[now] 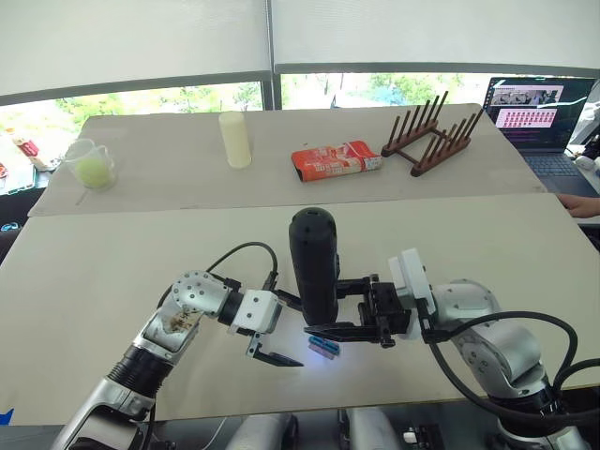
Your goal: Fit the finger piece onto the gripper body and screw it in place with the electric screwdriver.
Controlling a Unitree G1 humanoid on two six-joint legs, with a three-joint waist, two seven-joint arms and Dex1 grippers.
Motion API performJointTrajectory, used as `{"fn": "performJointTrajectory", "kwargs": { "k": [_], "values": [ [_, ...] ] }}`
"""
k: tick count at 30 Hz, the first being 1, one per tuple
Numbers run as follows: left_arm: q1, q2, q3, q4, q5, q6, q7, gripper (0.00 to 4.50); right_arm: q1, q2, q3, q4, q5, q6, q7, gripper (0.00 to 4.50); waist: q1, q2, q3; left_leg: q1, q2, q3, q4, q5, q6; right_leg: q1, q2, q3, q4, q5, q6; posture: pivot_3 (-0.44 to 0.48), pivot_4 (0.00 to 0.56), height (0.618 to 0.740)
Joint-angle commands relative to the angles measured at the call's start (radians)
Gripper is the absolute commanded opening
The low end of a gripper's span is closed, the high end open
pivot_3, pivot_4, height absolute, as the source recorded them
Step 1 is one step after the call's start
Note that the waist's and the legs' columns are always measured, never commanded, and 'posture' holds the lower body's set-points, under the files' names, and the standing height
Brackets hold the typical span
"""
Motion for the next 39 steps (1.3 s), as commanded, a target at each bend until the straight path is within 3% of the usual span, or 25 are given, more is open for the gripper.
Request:
{"fn": "performJointTrajectory", "kwargs": {
  "k": [1, 39],
  "values": [
    [-0.001, 0.005, 0.003, -0.022, -0.013, -0.003, 0.001, 4.50, 0.001, 0.004, -0.005, -0.019, 0.007, -0.047, 0.012, 1.90, 0.000, 0.000, 0.000, 0.000, 0.000, 0.000, 0.000, 0.000, 0.000, 0.000, 0.000, 0.000, 0.000, 0.000, 0.000, 0.000, 0.150, 0.740],
    [-0.017, -0.010, -0.004, 0.010, -0.001, -0.022, 0.012, 4.50, -0.027, -0.034, -0.030, -0.050, 0.071, 0.024, 0.020, 1.90, 0.000, 0.000, 0.000, 0.001, 0.000, 0.000, 0.000, 0.000, 0.000, 0.002, 0.000, 0.000, -0.001, 0.000, 0.000, 0.000, 0.150, 0.740]
  ]
}}
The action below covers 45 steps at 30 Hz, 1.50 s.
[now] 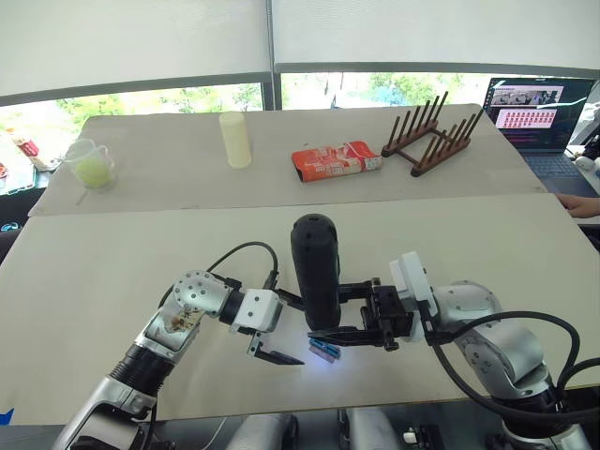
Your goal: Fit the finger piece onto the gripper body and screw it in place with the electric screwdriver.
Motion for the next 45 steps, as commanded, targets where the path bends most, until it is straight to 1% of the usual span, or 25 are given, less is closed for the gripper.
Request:
{"fn": "performJointTrajectory", "kwargs": {
  "k": [1, 7, 45],
  "values": [
    [-0.009, -0.003, -0.001, -0.011, -0.004, -0.014, 0.003, 4.50, -0.031, -0.002, -0.033, -0.058, 0.059, 0.004, -0.007, 1.90, 0.000, 0.000, 0.000, 0.000, 0.000, 0.000, 0.000, 0.000, 0.000, 0.000, 0.000, 0.000, 0.000, 0.000, 0.000, 0.000, 0.150, 0.740],
    [-0.003, -0.006, -0.007, -0.014, -0.004, -0.014, 0.003, 4.50, -0.050, 0.010, -0.020, -0.053, 0.060, 0.005, -0.034, 1.90, 0.001, 0.000, 0.000, 0.000, 0.000, 0.000, 0.000, 0.000, 0.000, 0.000, 0.000, 0.000, 0.000, 0.000, 0.000, 0.000, 0.150, 0.740],
    [0.002, -0.003, -0.009, -0.016, -0.003, -0.017, 0.010, 4.50, -0.033, 0.014, -0.005, -0.039, 0.031, -0.002, -0.035, 1.90, 0.000, 0.000, 0.000, 0.000, 0.000, 0.000, 0.000, 0.000, 0.000, 0.000, 0.000, 0.000, -0.001, 0.000, 0.000, 0.000, 0.150, 0.740]
  ]
}}
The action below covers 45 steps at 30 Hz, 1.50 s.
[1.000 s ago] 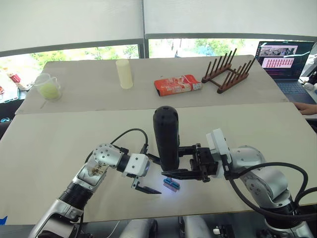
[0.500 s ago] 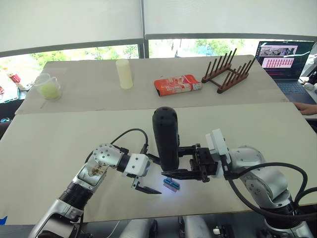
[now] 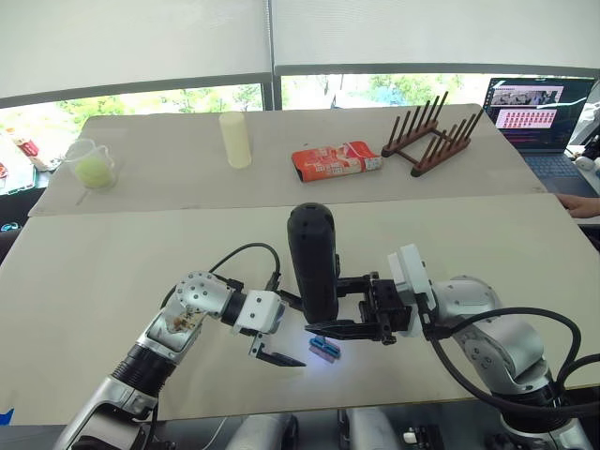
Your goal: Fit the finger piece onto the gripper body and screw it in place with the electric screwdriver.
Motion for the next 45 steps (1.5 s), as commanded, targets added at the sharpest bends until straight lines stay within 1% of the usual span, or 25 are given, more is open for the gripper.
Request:
{"fn": "performJointTrajectory", "kwargs": {
  "k": [1, 45],
  "values": [
    [0.002, 0.001, 0.003, -0.016, -0.003, -0.017, 0.007, 4.50, -0.003, 0.006, -0.006, -0.032, 0.019, -0.017, -0.002, 1.90, 0.000, 0.000, 0.000, 0.000, 0.000, 0.000, 0.000, 0.000, 0.000, 0.000, 0.000, 0.000, 0.000, 0.000, 0.000, 0.000, 0.150, 0.740],
    [0.002, -0.009, 0.000, 0.051, 0.003, -0.079, 0.000, 4.50, -0.006, -0.006, -0.002, -0.015, 0.009, -0.025, -0.002, 1.90, 0.000, 0.000, 0.000, 0.000, 0.000, 0.000, 0.000, 0.000, 0.000, 0.000, 0.000, 0.000, 0.000, 0.000, 0.000, 0.000, 0.150, 0.740]
  ]
}}
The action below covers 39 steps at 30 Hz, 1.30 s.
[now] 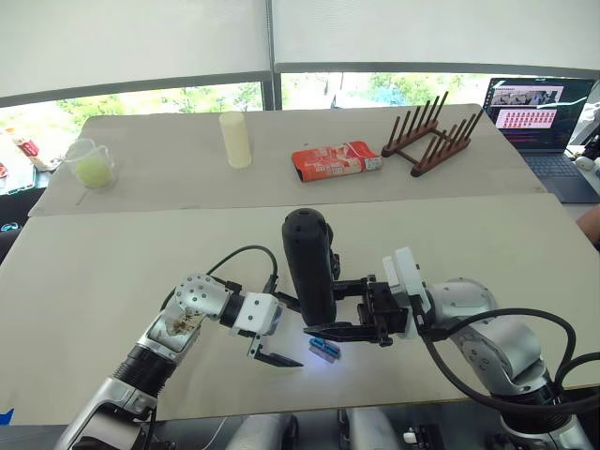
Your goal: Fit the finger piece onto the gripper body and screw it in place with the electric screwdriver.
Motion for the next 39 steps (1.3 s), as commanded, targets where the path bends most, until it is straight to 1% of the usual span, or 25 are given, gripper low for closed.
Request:
{"fn": "performJointTrajectory", "kwargs": {
  "k": [1, 39],
  "values": [
    [-0.002, -0.004, 0.002, -0.006, -0.006, -0.018, 0.000, 4.50, -0.008, 0.002, -0.024, -0.022, 0.020, -0.025, 0.007, 1.90, 0.000, 0.000, 0.000, 0.000, 0.000, 0.000, 0.000, 0.000, 0.000, 0.000, 0.000, 0.000, 0.000, 0.000, 0.000, 0.000, 0.150, 0.740],
    [-0.002, -0.005, 0.004, -0.012, -0.003, -0.015, 0.007, 4.50, -0.020, 0.011, -0.022, -0.001, 0.019, -0.018, 0.005, 1.90, 0.000, 0.000, 0.000, 0.000, 0.000, 0.000, 0.000, 0.000, 0.000, 0.000, 0.000, 0.000, 0.000, 0.000, 0.000, 0.000, 0.150, 0.740]
  ]
}}
